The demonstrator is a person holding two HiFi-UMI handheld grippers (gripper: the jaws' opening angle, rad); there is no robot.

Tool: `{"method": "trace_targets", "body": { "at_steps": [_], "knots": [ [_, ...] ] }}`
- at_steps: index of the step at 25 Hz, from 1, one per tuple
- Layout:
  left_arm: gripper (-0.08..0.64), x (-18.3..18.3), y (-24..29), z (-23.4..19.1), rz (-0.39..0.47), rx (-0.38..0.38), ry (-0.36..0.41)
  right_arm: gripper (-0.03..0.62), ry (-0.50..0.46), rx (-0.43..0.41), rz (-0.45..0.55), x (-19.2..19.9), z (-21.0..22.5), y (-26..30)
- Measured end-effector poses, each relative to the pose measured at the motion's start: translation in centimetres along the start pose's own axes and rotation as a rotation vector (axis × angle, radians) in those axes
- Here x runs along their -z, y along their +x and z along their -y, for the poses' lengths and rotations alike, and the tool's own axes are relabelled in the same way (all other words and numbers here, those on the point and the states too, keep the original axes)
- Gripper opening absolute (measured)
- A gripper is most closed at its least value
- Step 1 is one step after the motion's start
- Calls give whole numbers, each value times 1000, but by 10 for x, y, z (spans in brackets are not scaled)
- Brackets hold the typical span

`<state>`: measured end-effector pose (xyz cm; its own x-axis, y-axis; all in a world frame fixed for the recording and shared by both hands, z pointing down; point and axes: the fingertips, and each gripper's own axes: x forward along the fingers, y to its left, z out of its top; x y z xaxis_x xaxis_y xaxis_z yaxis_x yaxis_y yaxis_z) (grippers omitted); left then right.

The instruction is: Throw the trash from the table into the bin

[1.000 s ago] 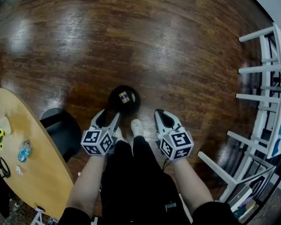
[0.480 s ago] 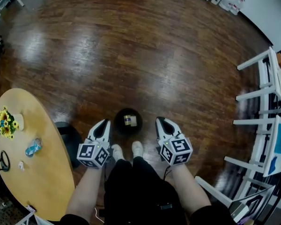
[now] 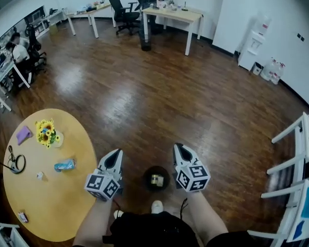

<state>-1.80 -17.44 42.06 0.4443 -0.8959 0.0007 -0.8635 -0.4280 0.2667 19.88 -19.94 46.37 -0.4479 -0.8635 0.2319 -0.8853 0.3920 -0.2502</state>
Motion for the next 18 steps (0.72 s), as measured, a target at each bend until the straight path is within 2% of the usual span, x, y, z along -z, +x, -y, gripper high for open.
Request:
{"method": "trace_targets", "body": {
  "at_steps": [4, 9, 14, 18],
  "knots": [
    [4, -46, -57, -48, 104, -106, 34, 0, -59, -128, 25, -20, -72, 35],
    [4, -83, -172, -123, 182, -281, 70, 0, -122, -285, 41, -14, -200, 66],
    [4, -112, -291, -185, 241, -502, 113, 0, -223, -543, 2, 4, -347, 97],
    [4, -121, -389, -216, 308, -688, 110, 0, -273, -709, -14, 18, -447, 102]
  ]
}}
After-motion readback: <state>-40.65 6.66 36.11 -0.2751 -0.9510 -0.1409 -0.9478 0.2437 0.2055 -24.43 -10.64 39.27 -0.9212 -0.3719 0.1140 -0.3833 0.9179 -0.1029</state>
